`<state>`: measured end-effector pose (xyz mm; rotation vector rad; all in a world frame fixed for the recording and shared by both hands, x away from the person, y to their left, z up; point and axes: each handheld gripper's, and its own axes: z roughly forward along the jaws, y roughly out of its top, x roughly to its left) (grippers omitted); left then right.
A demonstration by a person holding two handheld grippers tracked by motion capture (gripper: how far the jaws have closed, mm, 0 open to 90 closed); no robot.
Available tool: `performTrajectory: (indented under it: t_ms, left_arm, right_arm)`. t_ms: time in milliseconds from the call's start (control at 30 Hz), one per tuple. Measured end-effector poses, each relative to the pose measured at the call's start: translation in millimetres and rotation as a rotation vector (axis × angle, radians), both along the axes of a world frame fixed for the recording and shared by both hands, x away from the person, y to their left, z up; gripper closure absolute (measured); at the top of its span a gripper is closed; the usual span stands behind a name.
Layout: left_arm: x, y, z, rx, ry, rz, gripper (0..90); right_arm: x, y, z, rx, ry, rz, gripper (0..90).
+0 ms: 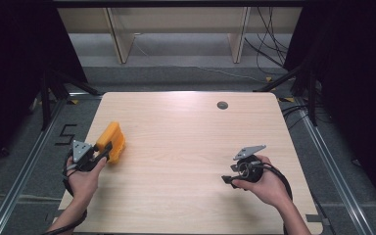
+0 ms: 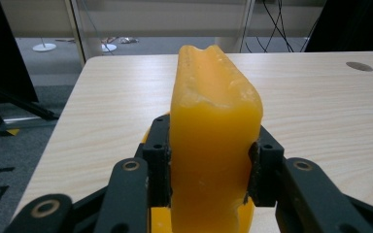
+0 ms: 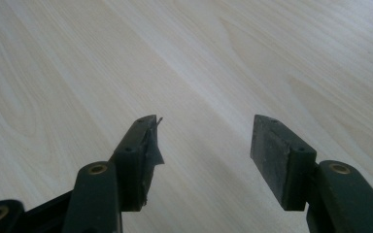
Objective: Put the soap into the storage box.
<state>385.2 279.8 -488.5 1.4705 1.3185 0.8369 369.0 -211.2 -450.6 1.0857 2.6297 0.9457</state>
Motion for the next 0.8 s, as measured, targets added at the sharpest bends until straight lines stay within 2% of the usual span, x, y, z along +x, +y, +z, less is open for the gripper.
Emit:
performTrajectory:
  t_ms: [33, 133, 233, 300, 367, 467, 500, 533, 667, 767, 800]
  left_arm:
    - [0.0, 0.0, -1.5, -0.002, 0.002, -0.005, 60.5]
    - [1.1, -0.2, -6.8, 0.011, 0.004, -0.016, 60.4]
    - [1.8, 2.1, -10.7, -0.021, 0.018, -0.011, 60.4]
    - [1.7, 3.0, -11.5, -0.025, 0.015, -0.012, 60.3]
    - [1.8, 3.1, -12.6, -0.012, 0.006, -0.022, 60.2]
    - [1.7, 3.8, -13.9, -0.018, 0.007, -0.025, 60.0]
    - [1.5, 3.6, -14.3, -0.025, 0.009, -0.021, 60.0]
    - [1.5, 3.7, -14.5, -0.025, 0.01, -0.021, 59.9]
    - [1.6, 3.4, -14.2, -0.003, 0.018, -0.034, 59.1]
    - [0.6, 3.8, -12.8, -0.005, 0.031, -0.045, 54.2]
    - [0.5, 4.8, -11.3, -0.015, 0.027, -0.067, 51.6]
  right_arm:
    - [0.9, -1.0, -0.1, -0.022, -0.01, 0.014, 43.9]
    - [-1.2, 1.3, -1.0, -0.007, 0.015, -0.005, 43.9]
    - [-0.7, 0.5, -0.6, -0.02, 0.011, 0.01, 43.9]
    - [-1.4, 0.6, -0.5, -0.02, 0.02, 0.009, 43.9]
    - [-1.5, 0.4, -0.7, -0.02, 0.021, 0.008, 43.9]
    - [-1.6, 0.7, -1.3, -0.023, 0.024, 0.015, 43.9]
    - [-2.5, 1.6, -2.4, -0.024, 0.032, -0.014, 43.9]
    - [-1.9, 1.6, -3.1, -0.023, 0.016, 0.019, 43.9]
    - [-3.0, 3.3, -1.3, -0.029, 0.046, 0.012, 43.9]
    - [-3.0, 3.4, -1.7, -0.028, 0.051, 0.009, 43.6]
    - [-4.1, 3.8, -1.1, -0.036, 0.061, -0.017, 43.5]
